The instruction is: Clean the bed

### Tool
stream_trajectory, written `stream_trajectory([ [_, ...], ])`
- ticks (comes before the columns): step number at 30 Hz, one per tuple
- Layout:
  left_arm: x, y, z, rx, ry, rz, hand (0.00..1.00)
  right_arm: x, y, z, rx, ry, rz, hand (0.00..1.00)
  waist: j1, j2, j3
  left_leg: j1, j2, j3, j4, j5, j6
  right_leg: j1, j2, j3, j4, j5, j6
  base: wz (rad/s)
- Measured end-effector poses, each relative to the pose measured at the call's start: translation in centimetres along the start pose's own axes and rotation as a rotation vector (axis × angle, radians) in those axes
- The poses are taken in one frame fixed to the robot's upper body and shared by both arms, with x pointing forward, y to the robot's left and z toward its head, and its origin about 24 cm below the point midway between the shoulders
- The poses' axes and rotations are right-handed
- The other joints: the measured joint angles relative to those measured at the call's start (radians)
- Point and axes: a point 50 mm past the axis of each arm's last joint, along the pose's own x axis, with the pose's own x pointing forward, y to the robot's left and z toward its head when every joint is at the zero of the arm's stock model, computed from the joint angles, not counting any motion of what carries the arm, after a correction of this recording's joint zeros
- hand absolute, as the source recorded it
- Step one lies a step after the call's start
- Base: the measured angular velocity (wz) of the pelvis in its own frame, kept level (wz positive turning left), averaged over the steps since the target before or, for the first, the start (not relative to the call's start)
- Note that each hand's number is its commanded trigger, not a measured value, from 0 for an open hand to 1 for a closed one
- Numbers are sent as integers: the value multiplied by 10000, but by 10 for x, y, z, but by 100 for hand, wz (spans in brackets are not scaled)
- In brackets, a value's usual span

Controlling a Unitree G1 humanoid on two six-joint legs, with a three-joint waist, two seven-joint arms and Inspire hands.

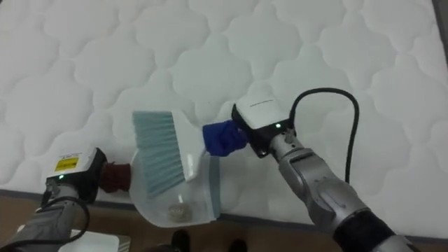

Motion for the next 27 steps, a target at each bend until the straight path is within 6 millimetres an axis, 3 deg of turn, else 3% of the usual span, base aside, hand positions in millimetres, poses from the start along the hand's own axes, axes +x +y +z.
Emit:
stream_trajectory([
  [5, -4, -5, -2, -97, 109, 2, 100, -20, 22, -39, 2383, 2348, -40, 100, -163, 10, -4, 332, -5, -6, -86, -18, 43, 448, 30, -24, -222, -28, 64, 6],
  [6, -5, -7, -2, -143, 150, 10, 100, -28, 29, -46, 2963, 2877, -82, 94, -192, 24, -5, 499, -16, -5, -194, -18, 44, 625, 51, -23, -328, -19, 92, 5],
  [7, -6, -8, -1, -302, 223, 47, 100, -35, 35, -53, 3498, 3437, -122, 84, -212, 44, -13, 632, -24, -35, -243, -19, 44, 772, 61, -29, -410, -12, 105, 4],
  [8, -7, -9, 0, -378, 247, 66, 100, -39, 39, -57, 3800, 3751, -169, 60, -232, 71, -28, 687, -28, -47, -269, -19, 44, 858, 68, -52, -469, -6, 117, 8],
  [9, -9, -11, 1, -491, 257, 117, 100, -48, 44, -64, 4329, 4335, -302, 17, -272, 127, -61, 818, -77, -121, -349, -18, 44, 1011, 65, -76, -550, -6, 134, 18],
  [10, -13, -15, 1, -640, 279, 121, 100, -56, 49, -71, 4945, 4914, -465, 8, -429, 238, -132, 921, -136, -223, -423, -18, 44, 1197, 89, -117, -713, 4, 166, 20],
  [11, -16, -17, 1, -720, 272, 114, 100, -60, 51, -73, 5277, 5184, -562, 0, -473, 277, -155, 1026, -138, -240, -519, -17, 44, 1301, 81, -131, -770, -1, 183, 14],
  [13, -25, -25, 3, -985, 231, 24, 100, -77, 62, -82, 6471, 6223, -769, 0, -505, 417, -244, 1558, -164, -213, -794, -16, 44, 1811, 75, -118, -1021, -10, 243, 2],
  [21, -30, -14, -2, -2331, 888, 1229, 100, -90, 64, -99, 10177, 8124, -2258, 0, -577, 464, -304, 2640, -227, -17, -1458, 8, 33, 2713, 166, 262, -1552, -11, 362, -6],
  [24, -36, -13, -3, -2550, 872, 1426, 100, -93, 70, -96, 11556, 8530, -2415, 0, -698, 420, -328, 3114, -271, -42, -1703, 9, 32, 3261, 207, 239, -1925, 30, 423, 1],
  [27, -42, -12, -3, -2817, 792, 1622, 100, -100, 80, -89, 12719, 8727, -2371, 0, -710, 364, -403, 3598, -317, -31, -2000, 8, 32, 3728, 263, 232, -2180, 48, 453, 0],
])
